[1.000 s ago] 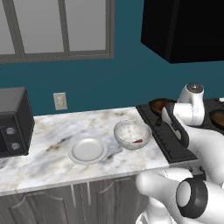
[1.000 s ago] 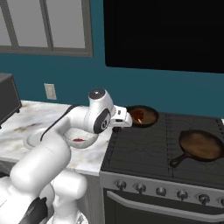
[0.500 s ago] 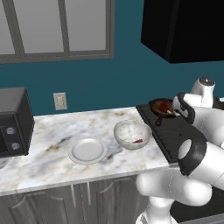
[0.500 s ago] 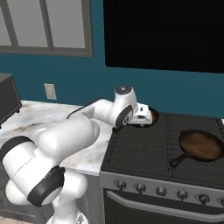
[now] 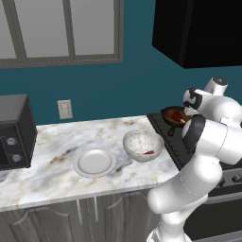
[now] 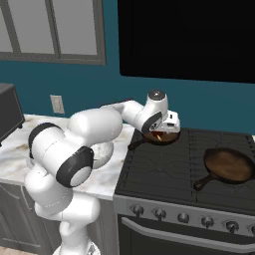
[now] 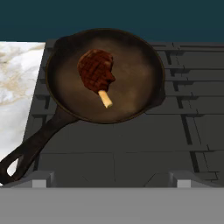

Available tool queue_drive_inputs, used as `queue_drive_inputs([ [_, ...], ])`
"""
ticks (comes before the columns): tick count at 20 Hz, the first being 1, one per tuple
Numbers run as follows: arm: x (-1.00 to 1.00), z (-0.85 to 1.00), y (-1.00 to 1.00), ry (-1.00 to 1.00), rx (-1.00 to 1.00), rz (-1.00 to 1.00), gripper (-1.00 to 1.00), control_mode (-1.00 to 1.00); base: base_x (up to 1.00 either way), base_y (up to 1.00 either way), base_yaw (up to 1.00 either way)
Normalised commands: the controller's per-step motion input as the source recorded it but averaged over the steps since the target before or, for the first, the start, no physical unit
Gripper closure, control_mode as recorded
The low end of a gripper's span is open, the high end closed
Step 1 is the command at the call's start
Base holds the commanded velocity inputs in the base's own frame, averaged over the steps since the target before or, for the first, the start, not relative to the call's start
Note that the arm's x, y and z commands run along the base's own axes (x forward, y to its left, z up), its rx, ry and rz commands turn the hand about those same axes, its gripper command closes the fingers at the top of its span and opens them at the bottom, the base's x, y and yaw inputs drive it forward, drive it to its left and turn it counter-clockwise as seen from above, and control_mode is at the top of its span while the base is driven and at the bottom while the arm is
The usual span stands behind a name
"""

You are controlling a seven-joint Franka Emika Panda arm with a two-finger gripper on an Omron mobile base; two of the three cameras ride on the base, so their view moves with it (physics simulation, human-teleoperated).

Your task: Place one of the steaks on the plate and the other in the bowl. Then place the bowl in the fridge.

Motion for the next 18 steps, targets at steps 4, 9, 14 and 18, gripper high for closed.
queue_drive_inputs([
  [4,0.50,-0.09,0.00,0.00,0.00,0.00,-1.00,-1.00,0.00,0.00,0.00],
  [9,0.54,-0.26,0.00,0.00,0.00,0.00,-1.00,-1.00,0.00,0.00,0.00],
  [14,0.60,-0.41,0.01,0.00,0.00,0.00,-1.00,-1.00,0.00,0.00,0.00],
  [18,0.49,-0.20,0.00,0.00,0.00,0.00,-1.00,-1.00,0.00,0.00,0.00],
])
